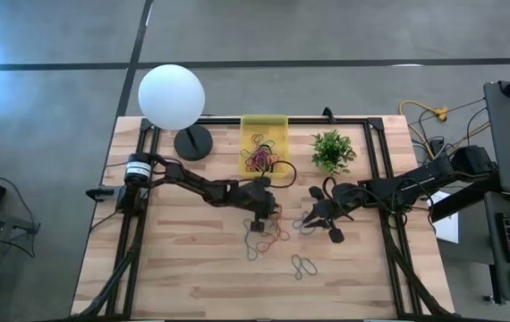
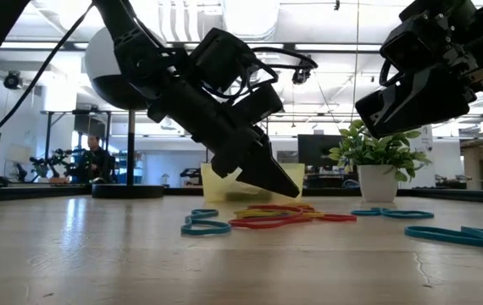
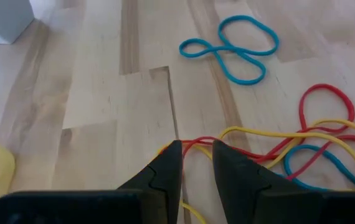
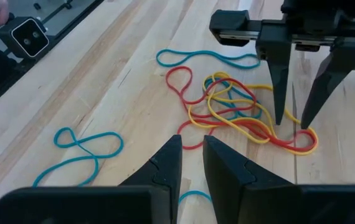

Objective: Pick and place rubber bands into bin
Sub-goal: Put the red rubber band into the yellow bin

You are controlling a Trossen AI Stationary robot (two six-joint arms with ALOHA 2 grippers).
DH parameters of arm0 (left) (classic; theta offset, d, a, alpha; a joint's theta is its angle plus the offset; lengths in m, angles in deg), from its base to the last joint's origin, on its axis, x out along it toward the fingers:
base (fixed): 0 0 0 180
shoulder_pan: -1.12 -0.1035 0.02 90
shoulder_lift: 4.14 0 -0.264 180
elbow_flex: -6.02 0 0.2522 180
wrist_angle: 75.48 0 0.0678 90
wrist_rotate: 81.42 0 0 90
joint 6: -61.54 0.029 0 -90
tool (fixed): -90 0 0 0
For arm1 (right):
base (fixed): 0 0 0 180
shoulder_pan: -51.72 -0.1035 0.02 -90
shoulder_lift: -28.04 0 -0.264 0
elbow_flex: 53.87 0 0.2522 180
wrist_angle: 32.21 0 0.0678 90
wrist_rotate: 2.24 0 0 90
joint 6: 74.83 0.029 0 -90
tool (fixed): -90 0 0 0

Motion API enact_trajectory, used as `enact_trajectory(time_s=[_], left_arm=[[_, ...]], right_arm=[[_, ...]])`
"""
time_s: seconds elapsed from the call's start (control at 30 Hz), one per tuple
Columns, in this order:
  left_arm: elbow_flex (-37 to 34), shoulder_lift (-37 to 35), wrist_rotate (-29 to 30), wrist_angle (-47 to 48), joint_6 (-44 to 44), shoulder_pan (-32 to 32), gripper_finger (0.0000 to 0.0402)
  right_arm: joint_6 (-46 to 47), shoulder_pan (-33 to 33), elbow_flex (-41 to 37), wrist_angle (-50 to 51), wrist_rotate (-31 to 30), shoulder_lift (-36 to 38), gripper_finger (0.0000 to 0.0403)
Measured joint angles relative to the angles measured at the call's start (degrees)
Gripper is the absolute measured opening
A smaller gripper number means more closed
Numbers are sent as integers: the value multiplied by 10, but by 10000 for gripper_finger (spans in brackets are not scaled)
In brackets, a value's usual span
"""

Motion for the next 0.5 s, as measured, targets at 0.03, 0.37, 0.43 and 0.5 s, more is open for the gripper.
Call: enact_trajectory(time_s=[0.03, 0.37, 0.43, 0.5], left_arm=[[0, 0, -4, 0, 0, -2, 74], [3, 32, -30, -28, -2, -11, 74], [14, 43, -32, -36, -2, -11, 74], [16, 49, -32, -36, -5, -11, 74]], right_arm=[[0, 0, 0, 0, 0, 0, 57], [3, 0, 0, -4, 0, 0, 57], [3, 0, 0, -4, 0, 0, 57], [3, 0, 0, -4, 0, 0, 57]])
